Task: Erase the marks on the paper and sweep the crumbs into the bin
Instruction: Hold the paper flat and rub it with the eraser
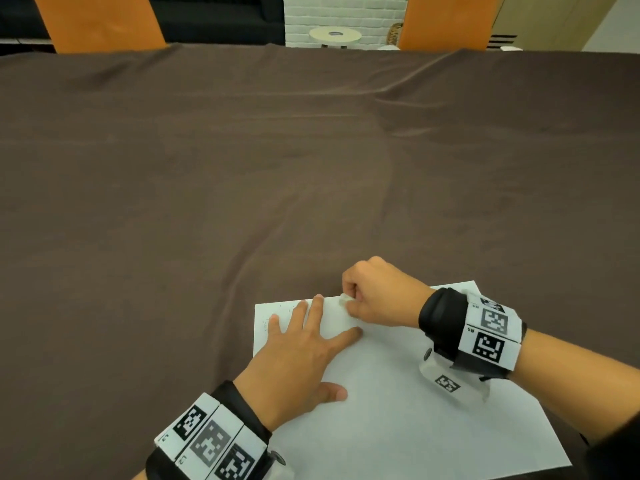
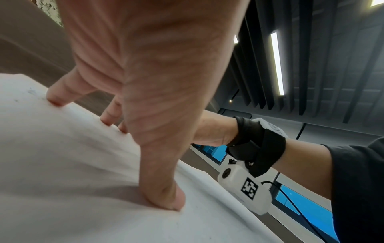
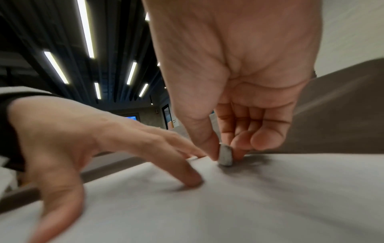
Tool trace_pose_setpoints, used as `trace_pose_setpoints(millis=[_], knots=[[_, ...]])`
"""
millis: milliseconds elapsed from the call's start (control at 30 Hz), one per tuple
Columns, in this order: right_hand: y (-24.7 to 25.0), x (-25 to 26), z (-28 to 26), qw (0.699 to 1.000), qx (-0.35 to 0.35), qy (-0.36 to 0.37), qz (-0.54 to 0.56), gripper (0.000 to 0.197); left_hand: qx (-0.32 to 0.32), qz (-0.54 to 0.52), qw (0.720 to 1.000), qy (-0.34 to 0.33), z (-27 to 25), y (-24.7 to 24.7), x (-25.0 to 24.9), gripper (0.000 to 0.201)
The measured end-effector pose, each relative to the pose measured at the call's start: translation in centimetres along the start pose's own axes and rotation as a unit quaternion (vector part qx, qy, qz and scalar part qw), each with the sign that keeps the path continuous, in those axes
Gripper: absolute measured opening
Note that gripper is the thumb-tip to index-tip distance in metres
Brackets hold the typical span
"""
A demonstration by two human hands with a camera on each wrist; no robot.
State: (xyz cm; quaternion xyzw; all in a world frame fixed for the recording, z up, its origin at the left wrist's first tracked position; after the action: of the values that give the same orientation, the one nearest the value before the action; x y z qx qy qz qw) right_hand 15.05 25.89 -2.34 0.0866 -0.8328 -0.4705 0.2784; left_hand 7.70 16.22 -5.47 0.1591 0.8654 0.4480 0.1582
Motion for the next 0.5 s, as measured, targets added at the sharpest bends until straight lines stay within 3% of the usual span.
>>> trace_pose_setpoints(millis=[200, 333, 500], knots=[[-1.1, 0.1, -1.1, 1.000, 0.022, 0.013, -0.005, 0.009, 0.011, -0.002, 1.000, 0.000, -0.1, 0.1, -0.1, 0.078], [0.9, -2.4, -0.9, 1.000, -0.022, -0.018, 0.013, 0.014, 0.009, -0.003, 1.000, 0.014, -0.1, 0.1, 0.3, 0.082], [-0.7, -0.7, -1.4, 1.000, 0.000, 0.017, 0.000, 0.013, -0.003, 0.002, 1.000, 0.030, -0.3, 0.4, 0.6, 0.094]])
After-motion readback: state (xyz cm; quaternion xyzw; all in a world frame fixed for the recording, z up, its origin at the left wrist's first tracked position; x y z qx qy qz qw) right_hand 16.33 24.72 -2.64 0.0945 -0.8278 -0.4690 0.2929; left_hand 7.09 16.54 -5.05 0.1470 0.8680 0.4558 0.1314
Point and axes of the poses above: each hand's wrist, its own z-axis towards the middle knuckle, its own y-axis out of the back of the hand, x = y × z, the point moved 9 cm from there along z, towards the middle knuckle, and after that the axes turned 9 degrees about x, right-handed, at the moved point
